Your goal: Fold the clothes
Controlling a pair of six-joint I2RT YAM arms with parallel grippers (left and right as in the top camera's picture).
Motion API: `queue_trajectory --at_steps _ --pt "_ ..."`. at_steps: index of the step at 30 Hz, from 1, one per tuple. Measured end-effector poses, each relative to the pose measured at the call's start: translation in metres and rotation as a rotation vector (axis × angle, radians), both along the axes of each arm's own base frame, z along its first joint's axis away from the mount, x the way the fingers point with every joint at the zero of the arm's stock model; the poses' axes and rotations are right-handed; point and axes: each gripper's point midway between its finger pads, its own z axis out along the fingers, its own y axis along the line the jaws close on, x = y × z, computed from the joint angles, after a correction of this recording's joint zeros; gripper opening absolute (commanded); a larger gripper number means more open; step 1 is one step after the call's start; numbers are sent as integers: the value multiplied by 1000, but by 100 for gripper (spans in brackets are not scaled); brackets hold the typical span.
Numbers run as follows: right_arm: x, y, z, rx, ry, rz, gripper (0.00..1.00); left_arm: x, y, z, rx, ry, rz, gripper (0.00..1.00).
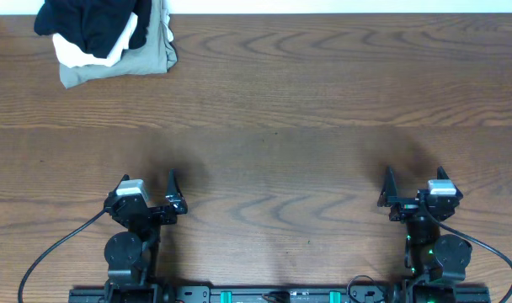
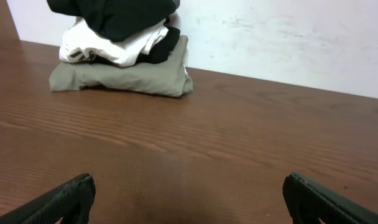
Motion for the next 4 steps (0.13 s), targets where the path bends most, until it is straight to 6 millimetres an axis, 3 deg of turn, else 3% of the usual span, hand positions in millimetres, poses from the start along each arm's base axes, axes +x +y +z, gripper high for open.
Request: queue_trajectory --at_steps 4 --pt "0 0 0 0 0 0 99 0 0 0 0 0 0 98"
